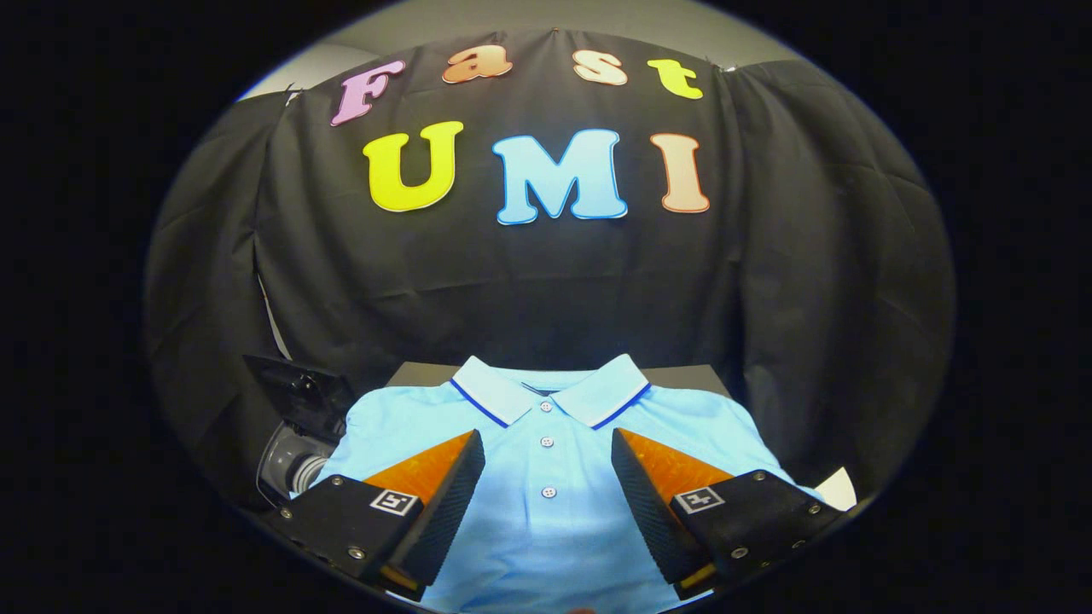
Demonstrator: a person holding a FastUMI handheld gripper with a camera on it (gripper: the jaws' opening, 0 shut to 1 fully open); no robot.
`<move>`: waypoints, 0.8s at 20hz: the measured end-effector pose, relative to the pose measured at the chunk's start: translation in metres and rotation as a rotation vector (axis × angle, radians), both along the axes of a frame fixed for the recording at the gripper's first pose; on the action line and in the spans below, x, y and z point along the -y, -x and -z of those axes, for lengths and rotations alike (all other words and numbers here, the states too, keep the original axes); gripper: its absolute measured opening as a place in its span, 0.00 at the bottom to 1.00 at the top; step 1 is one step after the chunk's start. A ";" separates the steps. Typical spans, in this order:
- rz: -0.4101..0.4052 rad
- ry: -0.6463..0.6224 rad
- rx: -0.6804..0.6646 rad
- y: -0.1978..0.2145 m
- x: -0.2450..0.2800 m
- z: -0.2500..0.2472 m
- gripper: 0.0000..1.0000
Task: Put the clothes into the washing machine and then close the washing machine lid.
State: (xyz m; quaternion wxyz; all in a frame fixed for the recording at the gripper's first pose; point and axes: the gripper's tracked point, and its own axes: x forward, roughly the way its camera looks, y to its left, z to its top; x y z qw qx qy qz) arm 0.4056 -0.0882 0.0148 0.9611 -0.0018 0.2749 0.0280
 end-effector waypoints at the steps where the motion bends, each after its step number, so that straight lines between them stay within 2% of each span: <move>1: -0.004 0.001 -0.024 -0.001 -0.001 0.005 0.93; 9: -0.030 0.046 -0.159 -0.007 -0.001 0.039 0.93; 16: -0.040 0.052 -0.169 -0.006 -0.001 0.044 0.94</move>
